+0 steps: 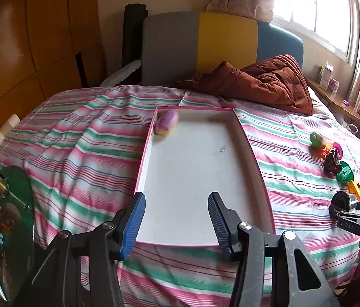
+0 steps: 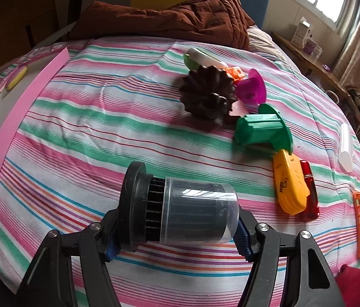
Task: Organize rigid objects
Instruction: 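Carry the held cylinder over the tray with the right tool, then lower the cylinder into the tray beside the egg and open the right tool, then move both open tools back toward the toy pile, then grasp the brown spiky brush with yellow pegs with the left tool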
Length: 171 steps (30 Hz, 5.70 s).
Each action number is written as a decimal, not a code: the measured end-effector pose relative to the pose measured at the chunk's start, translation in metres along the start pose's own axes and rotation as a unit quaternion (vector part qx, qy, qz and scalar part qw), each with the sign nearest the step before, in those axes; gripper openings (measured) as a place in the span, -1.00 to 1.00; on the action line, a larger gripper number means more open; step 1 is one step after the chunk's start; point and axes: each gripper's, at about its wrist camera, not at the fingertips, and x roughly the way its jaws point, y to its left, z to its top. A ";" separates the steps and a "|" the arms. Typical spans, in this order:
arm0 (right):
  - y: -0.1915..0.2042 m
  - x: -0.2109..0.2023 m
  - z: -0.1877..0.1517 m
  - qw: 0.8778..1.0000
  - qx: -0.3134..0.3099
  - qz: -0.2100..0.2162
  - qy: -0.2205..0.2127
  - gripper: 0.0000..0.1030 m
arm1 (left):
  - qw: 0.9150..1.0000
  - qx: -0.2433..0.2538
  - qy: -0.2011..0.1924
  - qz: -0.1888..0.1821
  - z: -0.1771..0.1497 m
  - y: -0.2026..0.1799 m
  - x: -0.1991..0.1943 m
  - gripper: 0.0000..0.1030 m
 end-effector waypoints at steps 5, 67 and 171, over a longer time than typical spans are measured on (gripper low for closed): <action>0.016 -0.003 0.008 1.000 0.008 0.028 -0.001 0.35 | 1.000 -0.005 0.002 0.001 -0.004 0.007 -0.001 0.00; 0.313 -0.034 0.138 0.976 -0.113 0.176 -0.066 0.60 | 0.996 -0.086 -0.009 0.032 -0.016 0.088 -0.015 0.00; -0.205 -0.065 0.020 0.917 0.380 -0.002 -0.120 0.75 | 0.932 0.143 0.163 -0.291 0.061 -0.332 0.163 0.21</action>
